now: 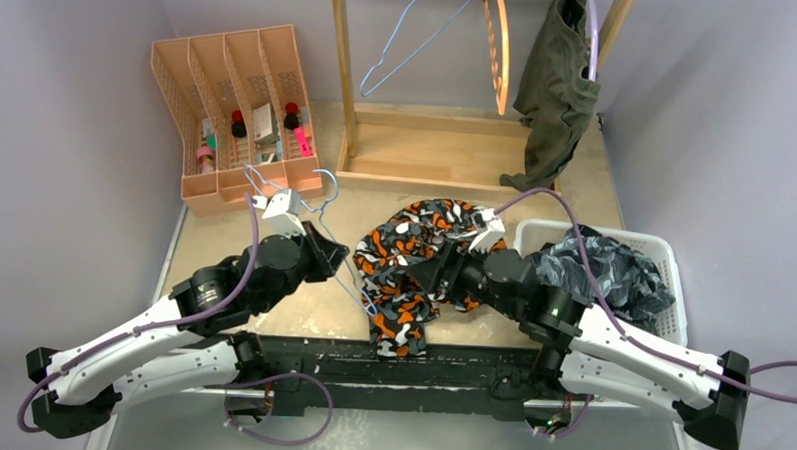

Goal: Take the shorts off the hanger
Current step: Place the shorts at the center of the board, then place the hanger on the clothes rod.

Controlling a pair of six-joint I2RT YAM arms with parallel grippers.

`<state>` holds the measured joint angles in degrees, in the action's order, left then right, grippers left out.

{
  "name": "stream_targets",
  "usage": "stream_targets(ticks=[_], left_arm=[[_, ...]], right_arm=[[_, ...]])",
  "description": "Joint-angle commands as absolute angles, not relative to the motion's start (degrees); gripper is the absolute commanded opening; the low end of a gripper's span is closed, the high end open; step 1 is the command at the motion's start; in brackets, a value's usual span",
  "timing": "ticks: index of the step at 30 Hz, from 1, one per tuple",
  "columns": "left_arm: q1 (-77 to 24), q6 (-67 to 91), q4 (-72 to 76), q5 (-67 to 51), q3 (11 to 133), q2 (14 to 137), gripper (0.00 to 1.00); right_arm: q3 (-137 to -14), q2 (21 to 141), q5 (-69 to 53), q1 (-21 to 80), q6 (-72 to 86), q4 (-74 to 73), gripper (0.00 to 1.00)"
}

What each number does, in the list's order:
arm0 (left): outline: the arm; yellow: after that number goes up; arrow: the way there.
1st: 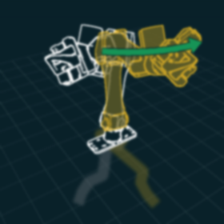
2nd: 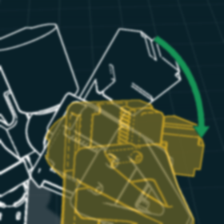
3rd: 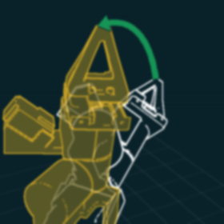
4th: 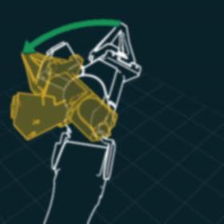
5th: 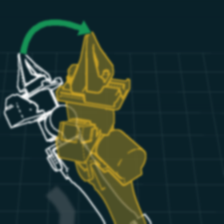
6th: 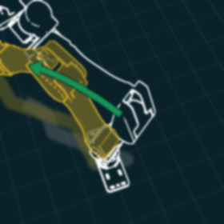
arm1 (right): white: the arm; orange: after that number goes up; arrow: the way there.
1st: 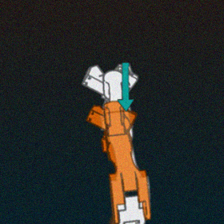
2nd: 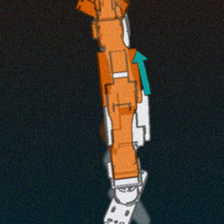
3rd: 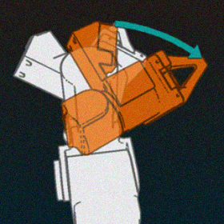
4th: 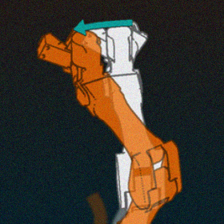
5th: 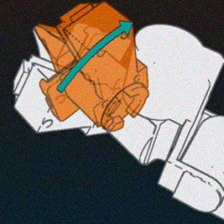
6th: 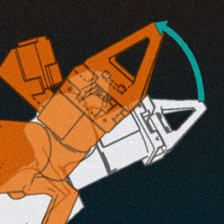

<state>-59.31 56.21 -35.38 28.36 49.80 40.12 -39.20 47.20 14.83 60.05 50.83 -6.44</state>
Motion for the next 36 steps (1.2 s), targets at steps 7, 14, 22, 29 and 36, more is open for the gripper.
stream_targets(ticks=[7, 14, 22, 29, 36], left_arm=[[-59.3, 59.9, -27.4, 27.1, 53.9, 42.5, 0.0], [-59.0, 57.6, -31.5, 27.3, 61.6, 47.5, 0.0], [-52.0, 58.6, -29.3, 19.1, 61.9, 48.0, 0.0], [-48.0, 59.9, -27.2, 13.4, 59.5, 46.9, 0.0], [-47.6, 62.1, -24.5, 13.6, 56.2, 46.0, 0.0]], right_arm=[[-31.3, 42.9, 0.3, 60.2, 39.9, 23.5, 0.76], [-33.8, 44.4, -5.2, 60.2, 36.8, 20.9, 0.8], [-41.9, 52.3, -5.5, 60.2, 31.8, 9.9, 0.81], [-46.2, 58.8, -5.9, 60.2, 29.4, 4.1, 0.75], [-49.4, 63.7, -10.8, 60.4, 27.8, 4.3, 0.55]])
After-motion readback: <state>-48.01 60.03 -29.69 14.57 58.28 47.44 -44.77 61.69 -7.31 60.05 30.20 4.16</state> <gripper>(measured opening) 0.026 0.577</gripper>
